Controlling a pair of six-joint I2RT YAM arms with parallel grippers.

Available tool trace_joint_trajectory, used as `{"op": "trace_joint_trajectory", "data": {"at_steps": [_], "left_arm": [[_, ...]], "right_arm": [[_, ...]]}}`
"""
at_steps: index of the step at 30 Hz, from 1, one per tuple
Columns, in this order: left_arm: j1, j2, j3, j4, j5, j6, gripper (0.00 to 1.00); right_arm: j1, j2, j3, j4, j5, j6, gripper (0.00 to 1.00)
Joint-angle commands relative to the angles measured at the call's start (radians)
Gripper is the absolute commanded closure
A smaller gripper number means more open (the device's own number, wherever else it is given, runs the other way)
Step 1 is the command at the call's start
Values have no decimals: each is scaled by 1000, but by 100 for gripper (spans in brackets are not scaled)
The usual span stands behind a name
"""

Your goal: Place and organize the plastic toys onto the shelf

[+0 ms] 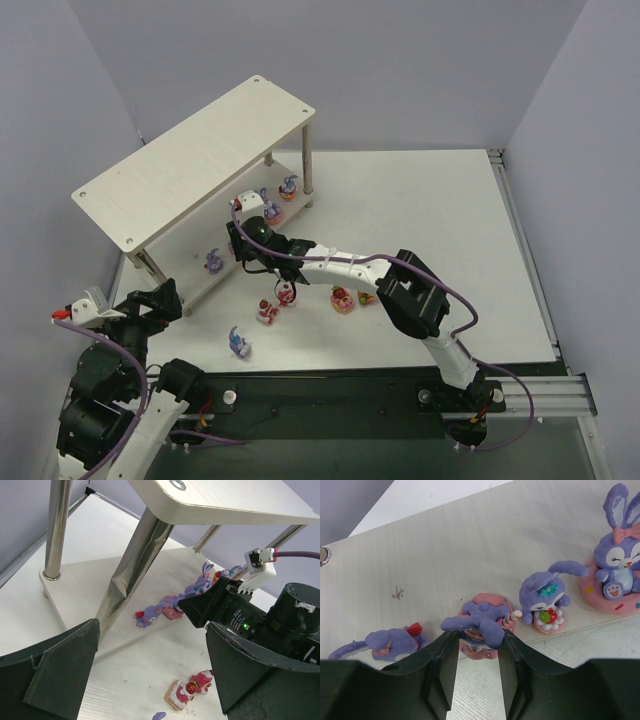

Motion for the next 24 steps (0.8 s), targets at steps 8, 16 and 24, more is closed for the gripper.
{"op": "trace_joint_trajectory", "data": {"at_steps": [8, 16, 24], "left_arm": [[0, -9, 10, 7, -10, -4, 3], [0, -9, 11, 5, -10, -5, 3], [-1, -30, 11, 4, -10, -5, 3]], "right_arm": [[-3, 20, 50, 10, -33, 40, 65], [-5, 25, 36, 29, -74, 49, 66], [-5, 17, 11, 53, -90, 46, 66]]}}
